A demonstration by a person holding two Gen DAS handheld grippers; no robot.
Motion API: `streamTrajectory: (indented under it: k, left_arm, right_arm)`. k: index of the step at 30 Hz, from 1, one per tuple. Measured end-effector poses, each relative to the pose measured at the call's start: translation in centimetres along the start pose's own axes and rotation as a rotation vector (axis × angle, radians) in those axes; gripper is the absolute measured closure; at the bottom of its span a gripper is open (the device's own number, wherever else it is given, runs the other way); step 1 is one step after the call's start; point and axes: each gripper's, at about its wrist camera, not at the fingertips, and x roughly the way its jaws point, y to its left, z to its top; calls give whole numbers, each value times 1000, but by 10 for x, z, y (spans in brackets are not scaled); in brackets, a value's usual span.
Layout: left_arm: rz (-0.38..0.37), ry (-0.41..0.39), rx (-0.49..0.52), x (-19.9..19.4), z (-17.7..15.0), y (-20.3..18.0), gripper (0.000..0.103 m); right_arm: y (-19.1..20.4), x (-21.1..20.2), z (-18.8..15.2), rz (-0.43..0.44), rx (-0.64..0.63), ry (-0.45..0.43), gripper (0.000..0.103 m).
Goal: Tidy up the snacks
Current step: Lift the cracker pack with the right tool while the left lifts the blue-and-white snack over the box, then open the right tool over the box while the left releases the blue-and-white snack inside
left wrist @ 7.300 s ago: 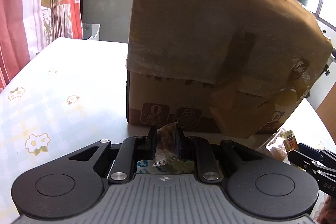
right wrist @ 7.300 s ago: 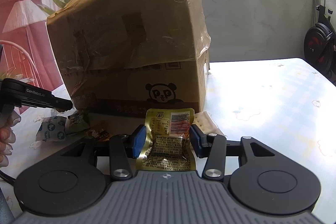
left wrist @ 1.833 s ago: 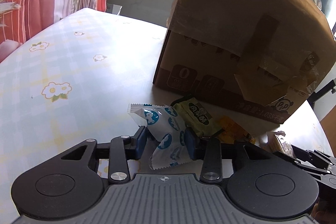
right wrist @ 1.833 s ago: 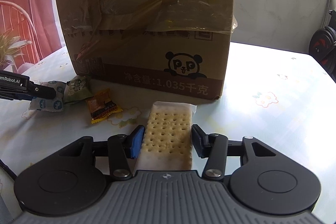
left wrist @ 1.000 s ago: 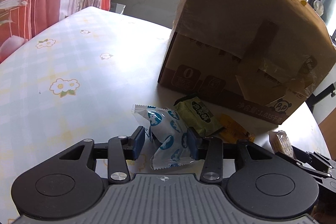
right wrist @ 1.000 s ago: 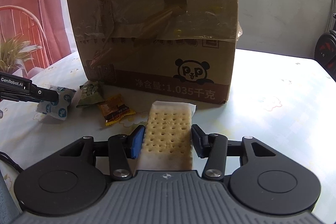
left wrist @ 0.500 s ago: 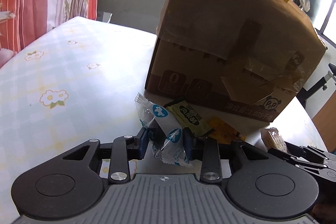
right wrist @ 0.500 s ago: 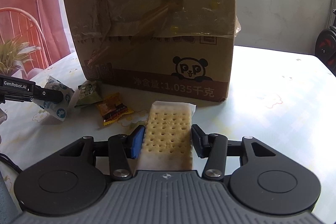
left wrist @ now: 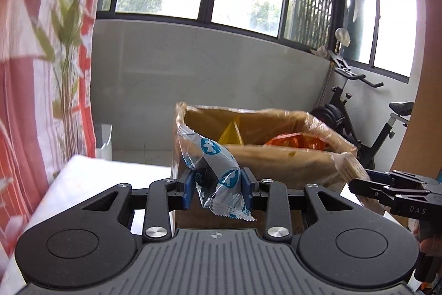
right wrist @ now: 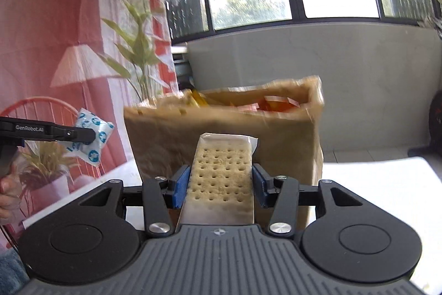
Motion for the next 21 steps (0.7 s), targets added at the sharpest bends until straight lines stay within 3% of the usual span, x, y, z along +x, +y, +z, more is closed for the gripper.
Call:
streamTrajectory:
  k: [6,8,12,18,20,21]
  left_arm:
    - [5,-35,79,41,44,-21,66]
    - [9,-9,34,62,53,-19,66]
    - [61,4,33,94,62,-16,66]
    - [111,52,102,130,63,-19,63]
    - [116,55,103,130,61,-17,54]
    - [115,47,100,129,60,-14,43]
  right_arm:
    - [0,61,59,24,-66,-73,53]
    - [-5,88,68,23,-34,-58,53]
    - [-12,129,68,12,39,-20,53]
    - [-20,155,57,-29,75,43,50]
    - [-24,152,55,-25,91,36,46]
    - [-25,147,54,-30,92,21,36]
